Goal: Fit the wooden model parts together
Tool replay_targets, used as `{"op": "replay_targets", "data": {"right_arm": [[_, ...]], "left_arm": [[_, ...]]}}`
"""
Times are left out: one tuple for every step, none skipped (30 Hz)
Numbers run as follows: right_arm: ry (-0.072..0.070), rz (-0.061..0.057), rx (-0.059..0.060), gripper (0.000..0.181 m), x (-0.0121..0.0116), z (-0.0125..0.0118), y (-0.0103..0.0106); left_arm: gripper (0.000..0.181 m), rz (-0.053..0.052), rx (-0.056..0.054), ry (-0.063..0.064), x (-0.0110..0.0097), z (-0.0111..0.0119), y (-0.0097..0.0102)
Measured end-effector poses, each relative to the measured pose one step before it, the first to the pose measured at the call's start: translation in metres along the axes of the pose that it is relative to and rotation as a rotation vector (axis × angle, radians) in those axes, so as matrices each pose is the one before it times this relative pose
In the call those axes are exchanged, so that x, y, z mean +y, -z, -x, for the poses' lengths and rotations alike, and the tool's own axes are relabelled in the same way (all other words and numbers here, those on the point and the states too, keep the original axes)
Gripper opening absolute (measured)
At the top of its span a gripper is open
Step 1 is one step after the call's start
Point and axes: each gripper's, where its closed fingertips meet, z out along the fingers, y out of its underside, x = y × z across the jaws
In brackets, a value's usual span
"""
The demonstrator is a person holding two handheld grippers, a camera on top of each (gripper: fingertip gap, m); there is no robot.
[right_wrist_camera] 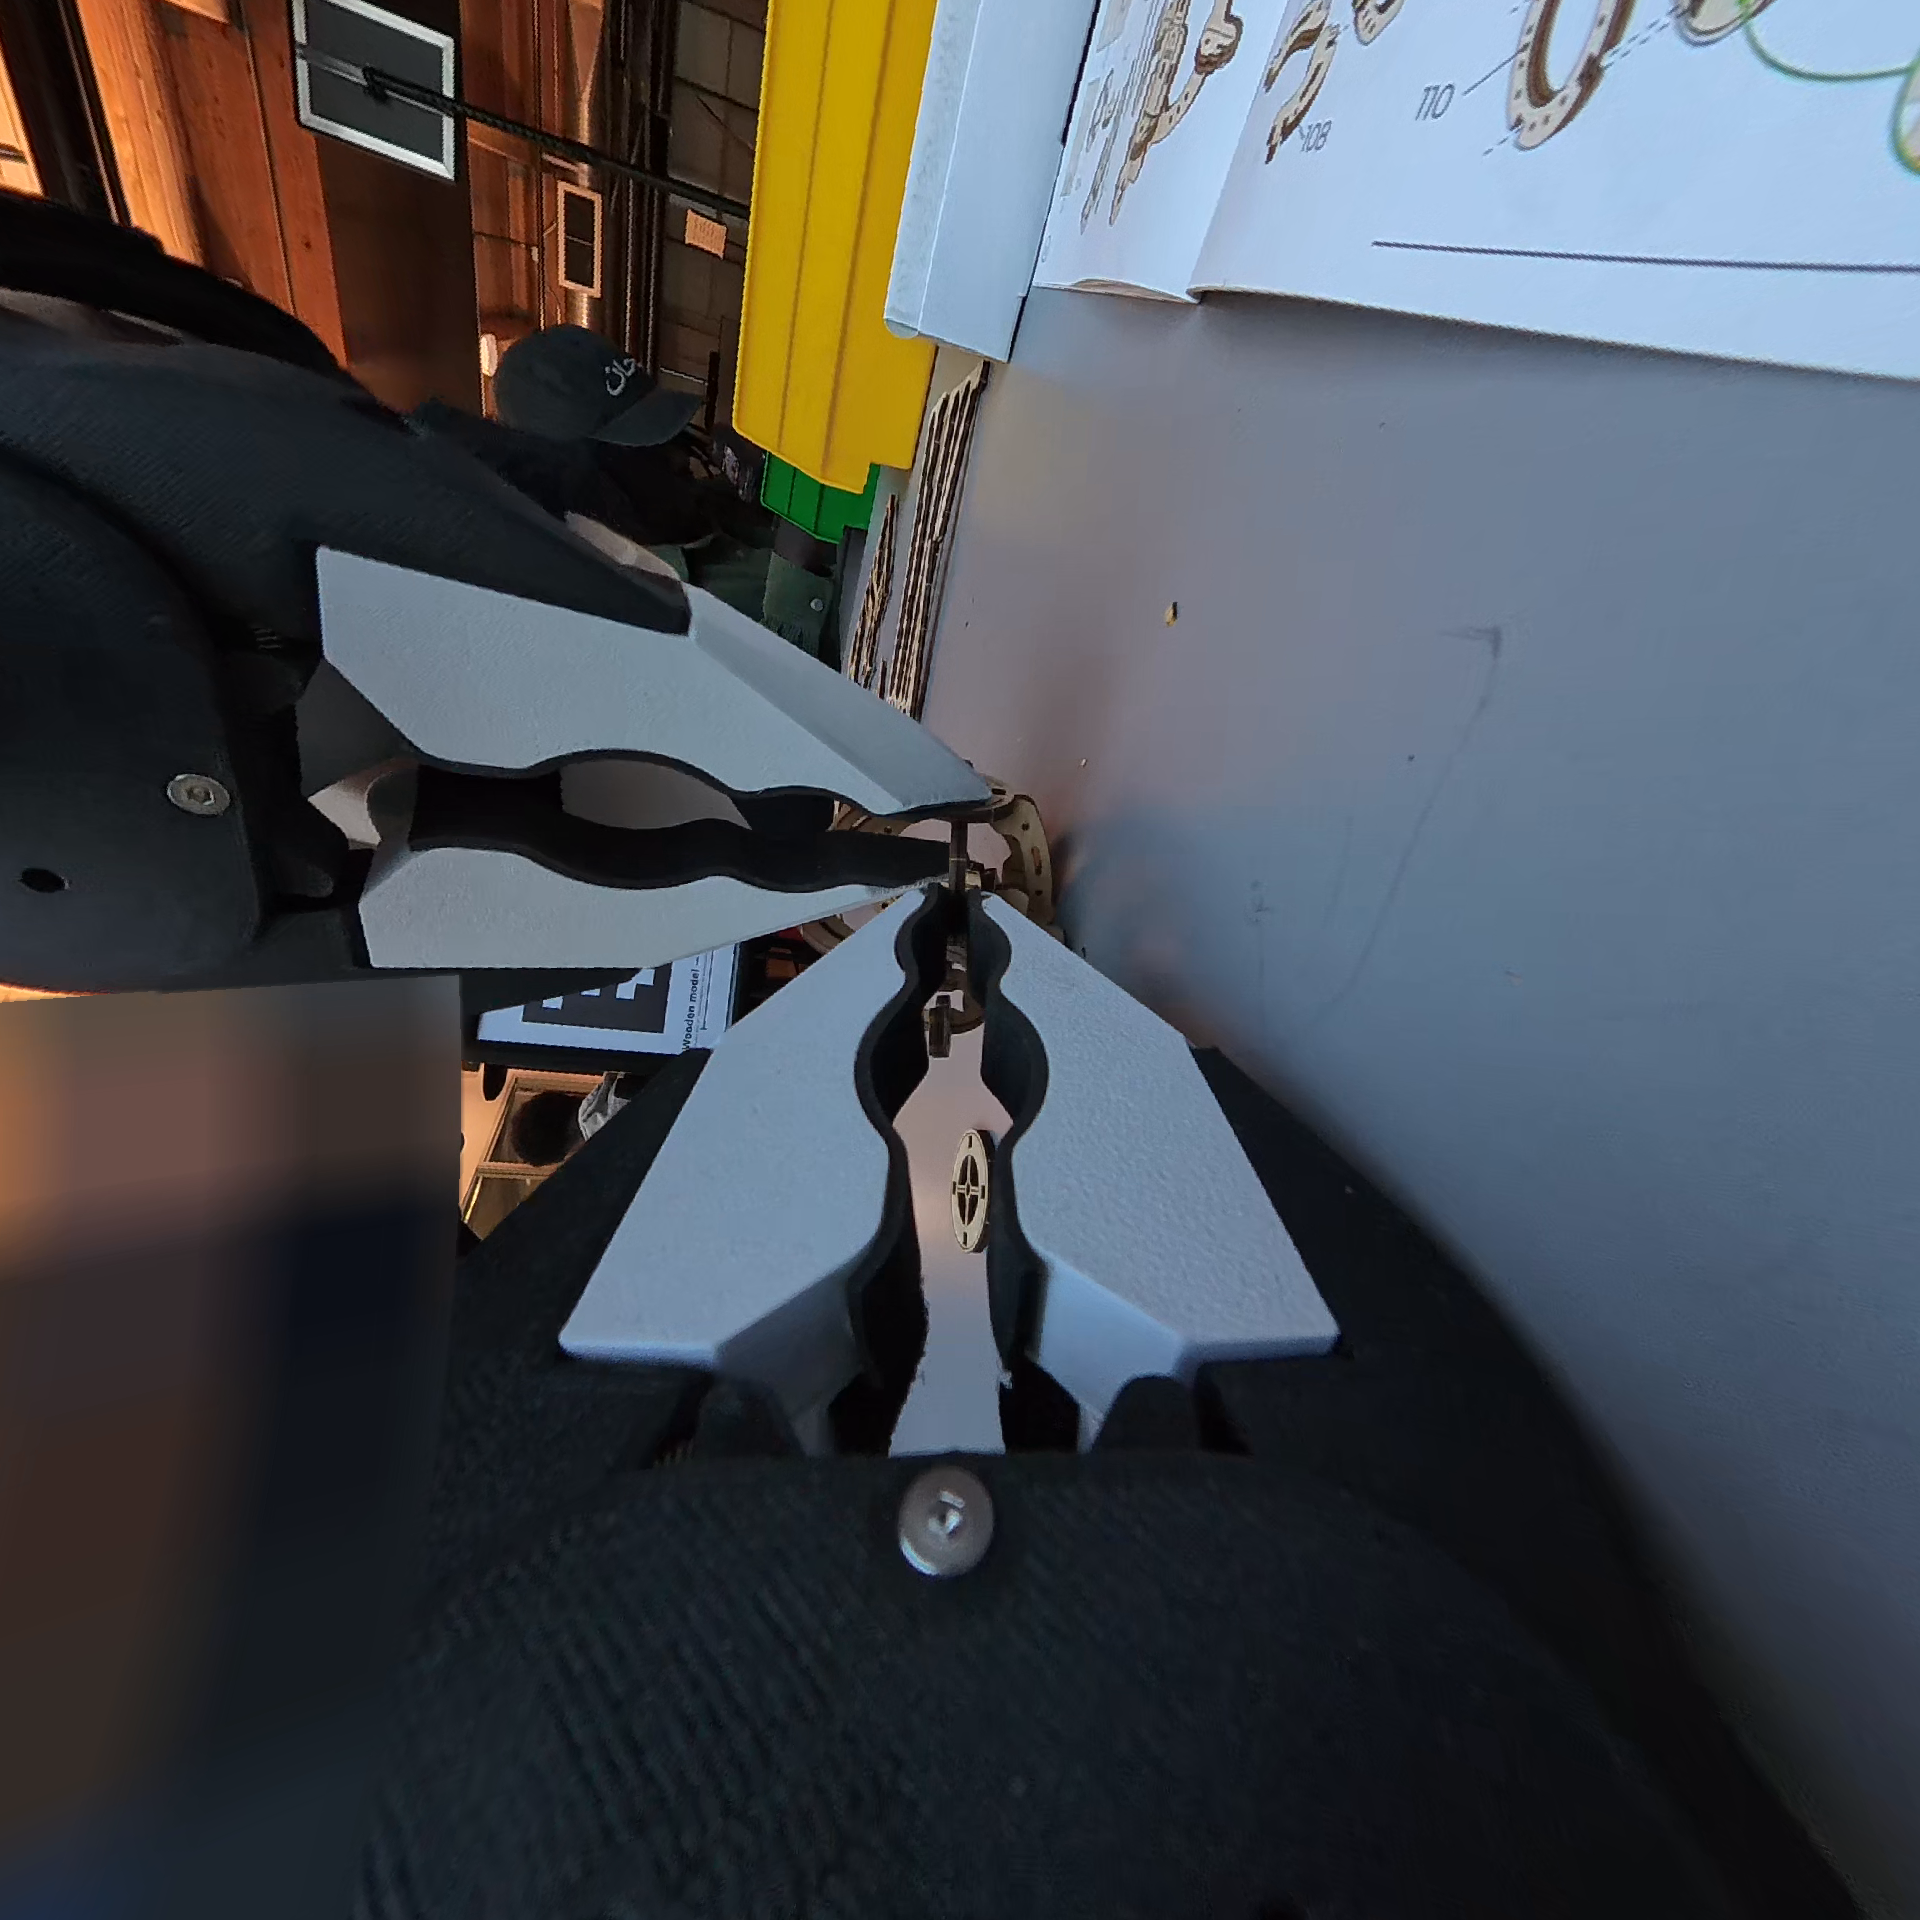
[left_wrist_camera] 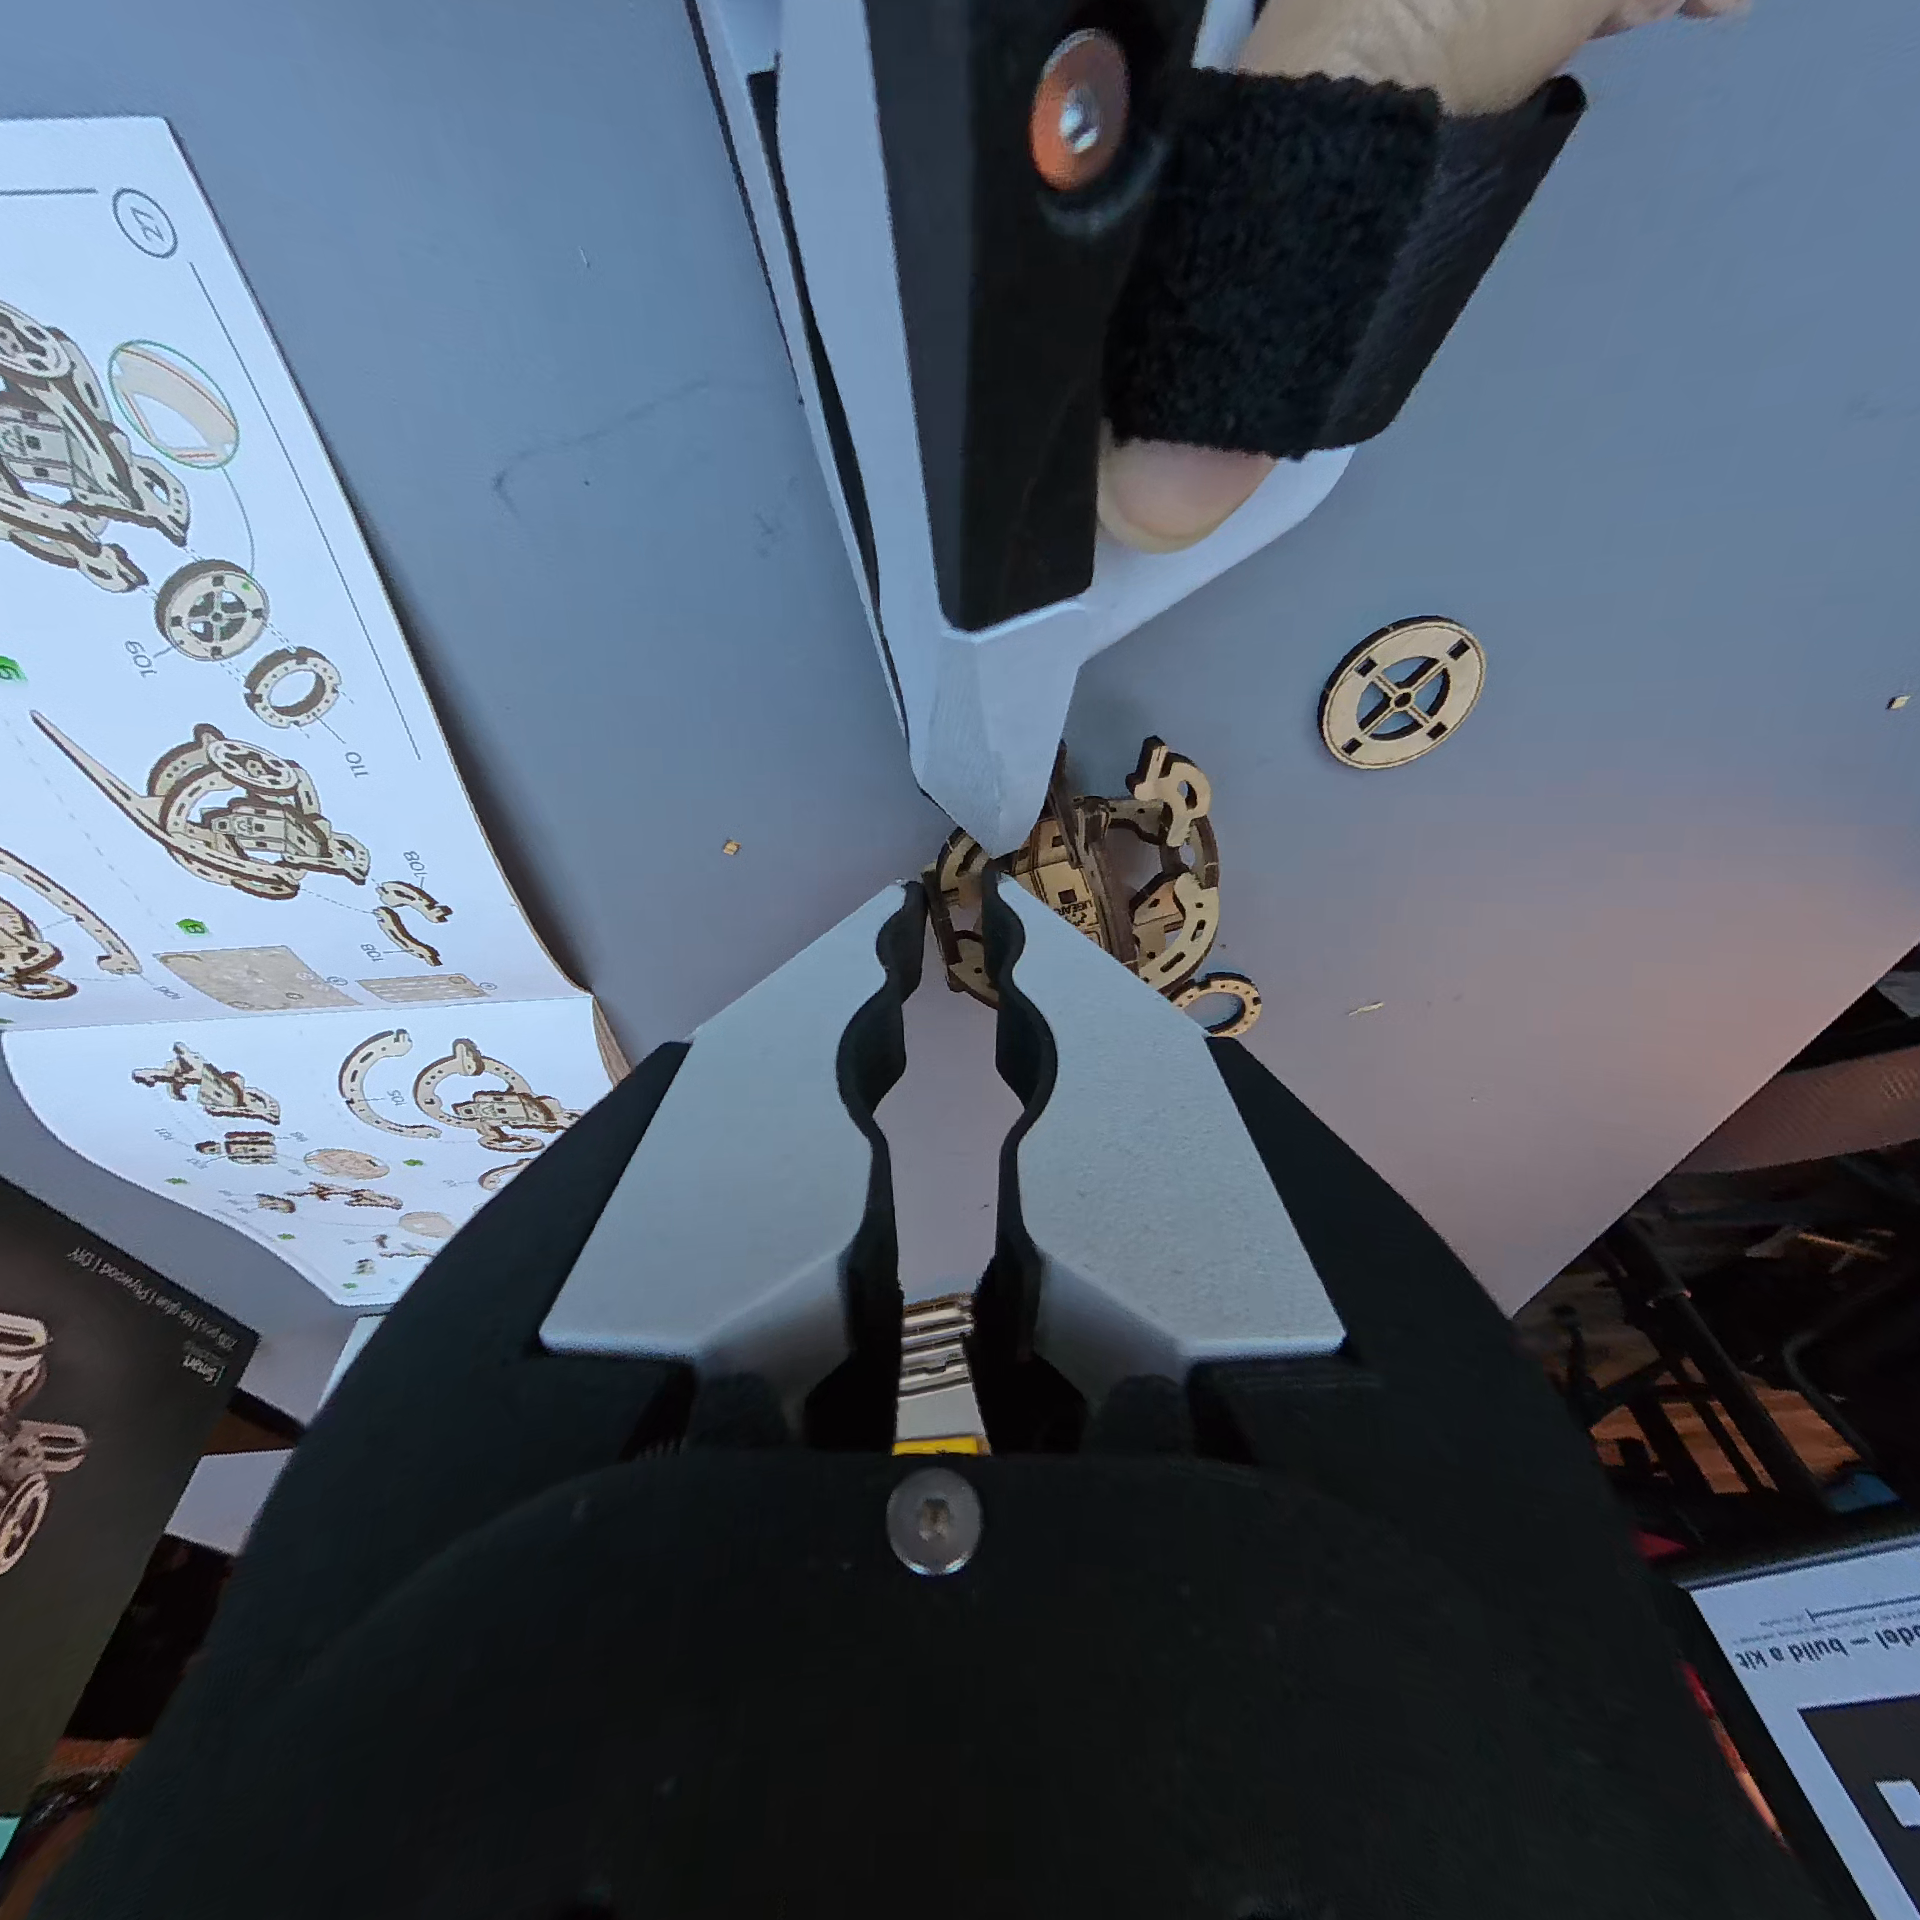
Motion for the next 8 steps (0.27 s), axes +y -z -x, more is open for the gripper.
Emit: {"op": "replay_targets", "data": {"right_arm": [[0.0000,-0.0006,0.0022,0.000,-0.00016,-0.00035,0.00007],[0.0006,-0.0020,0.0026,0.000,-0.00044,-0.00043,0.00038],[-0.0001,-0.0064,0.0052,0.000,-0.00102,-0.00074,0.00068],[0.0000,-0.0043,0.0028,0.000,-0.00047,-0.00036,0.00030],[0.0005,-0.0003,0.0009,0.000,0.00004,-0.00006,0.00009],[0.0004,-0.0016,0.0011,0.000,-0.00011,-0.00018,0.00008],[0.0027,0.0010,0.0018,0.000,0.00022,-0.00006,-0.00018],[0.0077,0.0023,0.0033,0.000,0.00050,0.00007,-0.00020]], "left_arm": [[0.009,0.0044,-0.0106,-0.0048,-0.00002,0.00035,-0.00005],[0.009,0.0022,-0.0123,-0.0069,-0.00034,0.00064,-0.00018],[0.009,-0.0004,-0.0158,-0.0089,-0.00039,0.00095,-0.00010],[0.008,-0.0007,-0.0127,-0.0097,-0.00025,0.00066,-0.00014],[0.008,-0.0006,-0.0088,-0.0115,-0.00002,0.00023,0.00005],[0.008,-0.0017,-0.0081,-0.0083,-0.00008,0.00020,-0.00014],[0.008,-0.0015,-0.0037,-0.0028,0.00012,-0.00013,-0.00006],[0.008,-0.0014,0.0009,0.0011,0.00009,-0.00043,-0.00005]]}}
